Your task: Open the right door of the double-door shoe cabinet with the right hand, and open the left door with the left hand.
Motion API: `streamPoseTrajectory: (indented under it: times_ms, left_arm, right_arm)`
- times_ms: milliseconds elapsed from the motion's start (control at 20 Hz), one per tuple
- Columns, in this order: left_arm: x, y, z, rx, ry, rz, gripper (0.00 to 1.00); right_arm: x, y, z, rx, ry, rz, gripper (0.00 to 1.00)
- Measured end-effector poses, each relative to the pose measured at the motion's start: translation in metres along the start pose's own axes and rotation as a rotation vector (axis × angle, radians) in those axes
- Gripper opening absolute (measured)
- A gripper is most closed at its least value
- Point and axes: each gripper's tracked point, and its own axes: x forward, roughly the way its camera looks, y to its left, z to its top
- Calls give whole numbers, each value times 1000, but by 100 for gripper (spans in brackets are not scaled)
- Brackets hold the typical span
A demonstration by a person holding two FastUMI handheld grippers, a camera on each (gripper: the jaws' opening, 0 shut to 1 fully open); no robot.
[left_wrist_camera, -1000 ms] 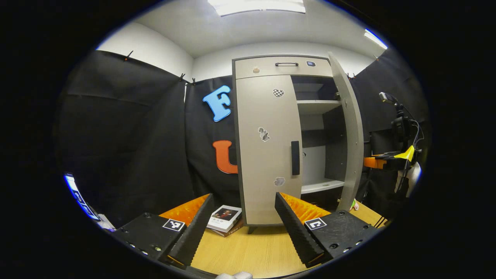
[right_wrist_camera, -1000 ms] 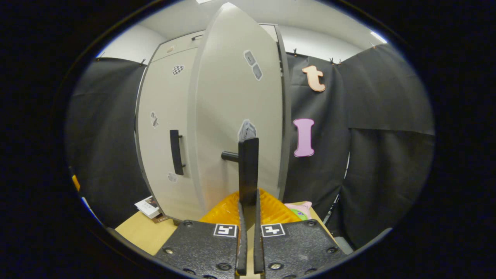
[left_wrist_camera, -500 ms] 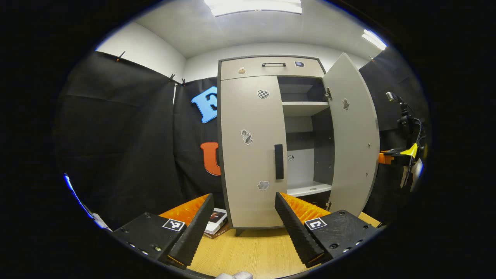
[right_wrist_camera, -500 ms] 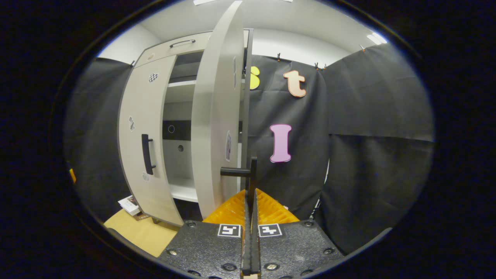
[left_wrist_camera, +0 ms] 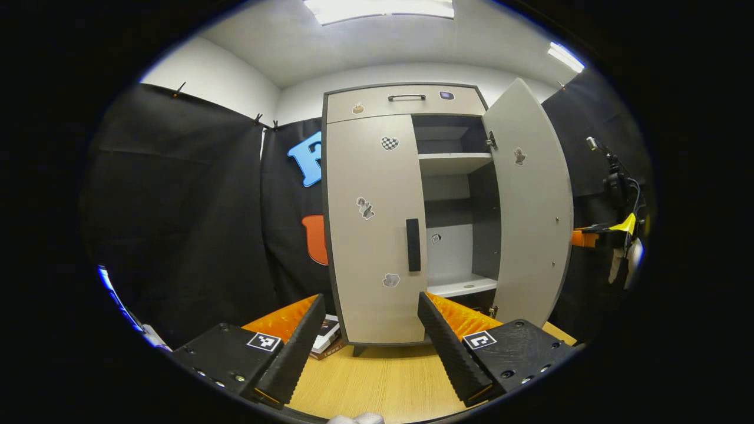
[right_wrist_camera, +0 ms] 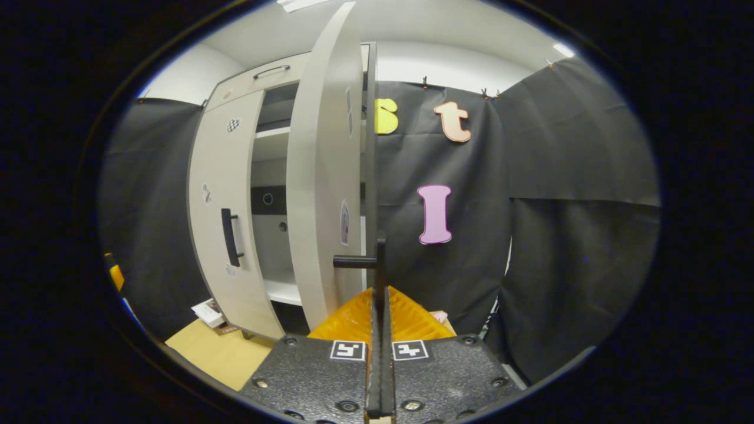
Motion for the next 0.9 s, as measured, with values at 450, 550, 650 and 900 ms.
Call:
streamPoseTrajectory:
  times_ms: [450,550,650,900]
  left_arm:
    - [6,3,-2,12,0,-14,96]
    - [8,2,-4,8,8,-22,96]
    - [11,3,-4,10,7,-29,96]
    - [21,1,-4,9,3,-44,96]
  right_arm:
    - [-64,-8,23,-83,-64,-95,100]
    - [-82,7,22,-94,-63,-72,100]
    - [-102,29,18,-70,-69,-25,99]
    - [-128,65,24,-71,-86,41,100]
